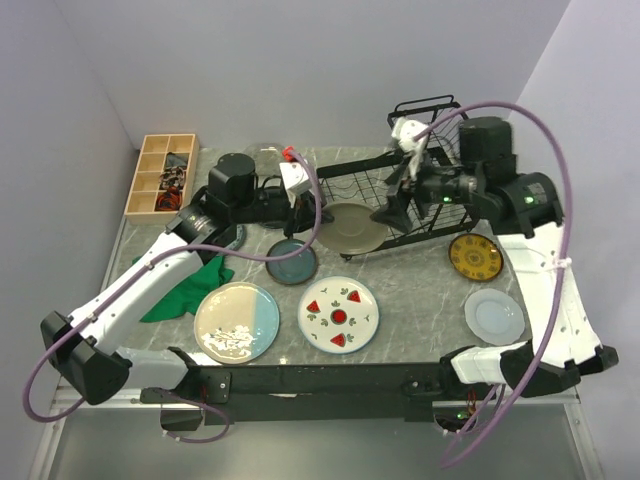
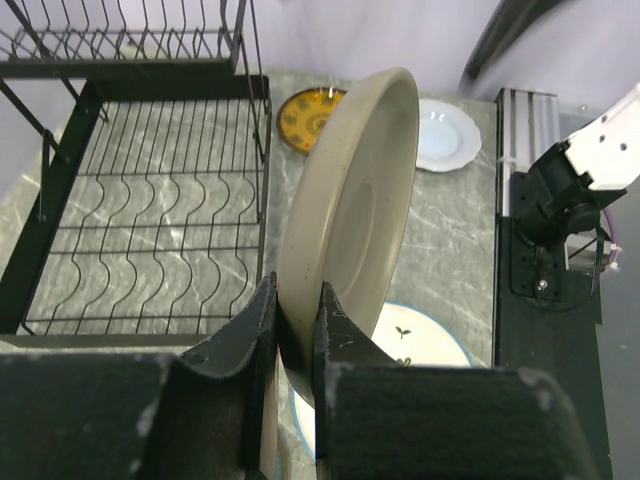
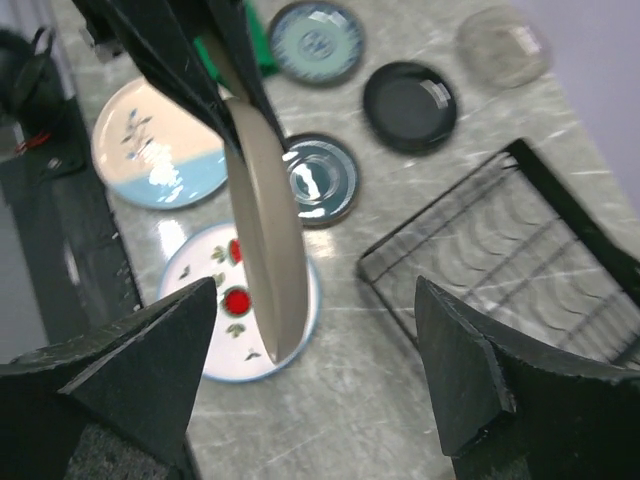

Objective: Load the plates into the dish rack
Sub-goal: Pass the plate from the left arm to the right

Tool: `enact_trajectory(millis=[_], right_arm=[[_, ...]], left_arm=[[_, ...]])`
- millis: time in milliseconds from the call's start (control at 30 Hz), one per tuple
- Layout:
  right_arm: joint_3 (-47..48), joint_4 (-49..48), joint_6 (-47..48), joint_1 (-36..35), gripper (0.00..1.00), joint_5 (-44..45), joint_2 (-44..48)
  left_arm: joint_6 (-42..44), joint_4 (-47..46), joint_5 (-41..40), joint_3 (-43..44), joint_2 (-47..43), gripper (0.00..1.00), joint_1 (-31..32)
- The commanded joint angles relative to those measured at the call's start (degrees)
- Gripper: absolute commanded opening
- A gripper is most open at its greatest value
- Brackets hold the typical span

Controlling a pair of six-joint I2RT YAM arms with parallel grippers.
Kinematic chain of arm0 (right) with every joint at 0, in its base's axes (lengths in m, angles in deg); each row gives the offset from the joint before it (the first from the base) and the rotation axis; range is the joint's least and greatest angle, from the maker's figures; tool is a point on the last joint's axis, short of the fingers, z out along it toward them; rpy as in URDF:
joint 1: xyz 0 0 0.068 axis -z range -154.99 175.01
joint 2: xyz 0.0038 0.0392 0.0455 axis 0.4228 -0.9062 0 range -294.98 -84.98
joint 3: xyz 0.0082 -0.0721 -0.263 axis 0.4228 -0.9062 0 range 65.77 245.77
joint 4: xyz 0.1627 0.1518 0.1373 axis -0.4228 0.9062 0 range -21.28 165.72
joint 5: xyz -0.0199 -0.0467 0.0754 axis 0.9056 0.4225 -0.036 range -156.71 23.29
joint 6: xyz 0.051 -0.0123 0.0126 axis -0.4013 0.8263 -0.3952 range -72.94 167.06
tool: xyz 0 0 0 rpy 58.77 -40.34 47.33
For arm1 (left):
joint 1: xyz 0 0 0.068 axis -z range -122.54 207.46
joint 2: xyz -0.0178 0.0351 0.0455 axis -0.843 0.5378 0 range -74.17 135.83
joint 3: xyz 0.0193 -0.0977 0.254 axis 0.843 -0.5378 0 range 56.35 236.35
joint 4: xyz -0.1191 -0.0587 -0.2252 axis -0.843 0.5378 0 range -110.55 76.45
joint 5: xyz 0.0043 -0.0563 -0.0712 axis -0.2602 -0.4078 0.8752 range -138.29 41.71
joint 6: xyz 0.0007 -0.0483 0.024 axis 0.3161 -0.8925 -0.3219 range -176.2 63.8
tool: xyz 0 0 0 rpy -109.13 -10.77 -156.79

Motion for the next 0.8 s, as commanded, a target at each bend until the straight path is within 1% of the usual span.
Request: enact_trajectory(millis=[0, 33, 67, 167, 267, 300, 367, 400, 467, 500, 567, 633, 667, 700, 767], right_arm=[[-3.04, -2.15, -0.65, -5.03, 0.84, 3.99, -1.81], [-3.82, -2.50, -0.91, -6.78, 0.83, 4.78, -1.99], [-4.27, -3.46, -1.09, -7.75, 0.82, 7.40, -2.08], [-5.24, -4.18, -1.44, -10.22, 0.79, 10.32, -2.34], [-5.50, -4.18, -1.27, -11.28, 0.68, 11.20, -2.87], [-5.50, -3.92, -1.35, -11.45, 0.57, 11.38, -3.04], [-5.15, -3.74, -1.26, -11.98, 0.43, 11.55, -3.04], [-5.06, -3.82, -1.26, -11.90, 0.32, 11.73, -2.78], [-4.80, -3.74, -0.92, -12.07, 0.24, 11.91, -2.34], [-4.71, -3.74, -0.48, -12.07, 0.13, 11.82, -1.99], [-4.36, -2.87, 0.31, -12.07, 0.00, 11.56, -1.64], [-4.53, -2.33, 2.24, -11.98, 0.00, 10.85, -0.76], [-4.62, -2.16, 2.69, -12.07, 0.00, 10.42, -0.50], [-4.80, -2.07, 3.73, -12.07, 0.00, 10.33, 0.38], [-5.15, -2.94, 4.27, -12.07, 0.00, 11.46, 1.17]], left_arm=[[-2.45, -8.96, 2.15, -0.77, -2.76, 0.01, 0.25], [-2.72, -8.88, 2.23, -0.60, -2.15, 0.01, 0.25], [-2.89, -8.70, 2.67, -0.60, -2.06, 0.01, 0.17], [-3.33, -8.96, 3.03, -0.86, -1.97, 0.01, 0.17], [-3.25, -9.49, 2.85, -1.39, -2.50, 0.01, 0.17], [-3.07, -9.40, 2.42, -1.56, -2.50, 0.01, 0.25], [-2.72, -9.23, 1.80, -1.74, -2.58, 0.01, 0.25], [-2.63, -9.23, 1.62, -1.83, -2.50, 0.01, 0.17], [-2.72, -9.23, 1.44, -1.91, -2.32, 0.01, 0.17], [-2.72, -9.40, 1.44, -2.09, -2.32, 0.01, 0.25], [-2.72, -9.49, 1.01, -2.18, -2.23, 0.01, 0.17], [-2.72, -9.58, 0.83, -2.27, -2.41, 0.01, 0.17], [-3.07, -10.01, 0.39, -2.44, -2.50, 0.03, 0.17], [-3.59, -10.45, -0.05, -2.70, -2.67, 0.16, 0.25], [-4.56, -12.03, -1.45, -3.84, -3.64, 0.33, 0.25]])
